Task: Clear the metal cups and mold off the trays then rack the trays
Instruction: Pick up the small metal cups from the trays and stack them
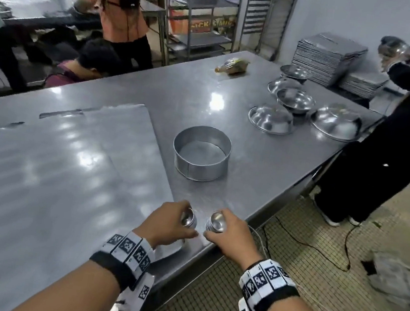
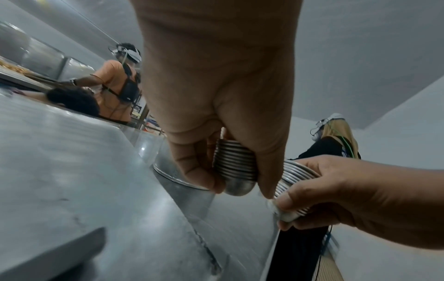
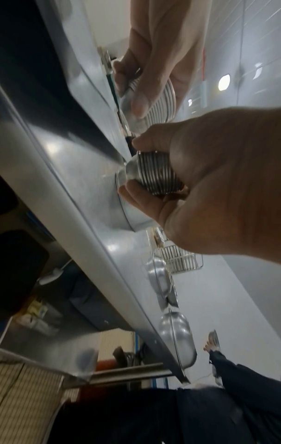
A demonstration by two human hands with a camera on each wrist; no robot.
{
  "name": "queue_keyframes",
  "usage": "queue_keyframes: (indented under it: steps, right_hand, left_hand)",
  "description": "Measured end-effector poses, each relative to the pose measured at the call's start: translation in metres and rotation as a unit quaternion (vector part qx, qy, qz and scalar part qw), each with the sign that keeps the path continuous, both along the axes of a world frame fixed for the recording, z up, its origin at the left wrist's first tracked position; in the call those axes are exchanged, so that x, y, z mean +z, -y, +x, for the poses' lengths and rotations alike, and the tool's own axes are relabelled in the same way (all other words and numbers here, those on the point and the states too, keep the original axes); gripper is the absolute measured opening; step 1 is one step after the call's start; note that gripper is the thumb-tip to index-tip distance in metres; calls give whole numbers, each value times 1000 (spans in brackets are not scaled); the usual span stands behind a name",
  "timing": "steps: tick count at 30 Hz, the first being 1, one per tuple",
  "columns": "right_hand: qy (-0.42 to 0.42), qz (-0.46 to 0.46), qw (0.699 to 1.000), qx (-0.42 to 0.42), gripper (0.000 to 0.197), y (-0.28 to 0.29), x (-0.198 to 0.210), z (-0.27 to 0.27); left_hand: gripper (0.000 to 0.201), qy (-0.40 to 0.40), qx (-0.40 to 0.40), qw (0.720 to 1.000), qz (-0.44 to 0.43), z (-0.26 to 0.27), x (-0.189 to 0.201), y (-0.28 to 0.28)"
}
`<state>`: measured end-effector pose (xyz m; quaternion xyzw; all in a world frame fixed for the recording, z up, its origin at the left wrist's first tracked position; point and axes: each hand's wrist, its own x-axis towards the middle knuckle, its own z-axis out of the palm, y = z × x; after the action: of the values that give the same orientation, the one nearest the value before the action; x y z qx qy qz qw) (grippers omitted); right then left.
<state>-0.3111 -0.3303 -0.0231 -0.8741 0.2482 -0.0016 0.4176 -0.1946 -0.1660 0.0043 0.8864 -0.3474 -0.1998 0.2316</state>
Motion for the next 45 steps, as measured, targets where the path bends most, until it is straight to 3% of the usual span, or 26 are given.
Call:
queue_keyframes:
  steps: [13, 19, 26, 31, 38, 45]
  right_hand:
    - [-101, -59, 993, -30, 45, 83, -27, 66]
    - [-133, -97, 986, 31, 49, 107, -36, 96]
    - [-107, -132, 974, 152, 45, 144, -45, 134]
    - [-96, -147, 955, 241, 54, 169, -48, 147]
    - [-59, -109, 948, 294, 50, 203, -48, 148]
    - [-61, -108, 941, 315, 46, 229, -49, 148]
  left_hand:
    - [31, -10, -28, 998, 48, 73, -49, 90]
    - [24, -17, -33, 996, 77, 82, -65, 119]
    - [32, -56, 57, 994, 73, 82, -77, 141]
    - [58, -71, 140, 987, 40, 71, -70, 158]
    - [37, -64, 203, 977, 9, 49, -70, 189]
    - [38, -58, 230, 971, 8, 42, -68, 214]
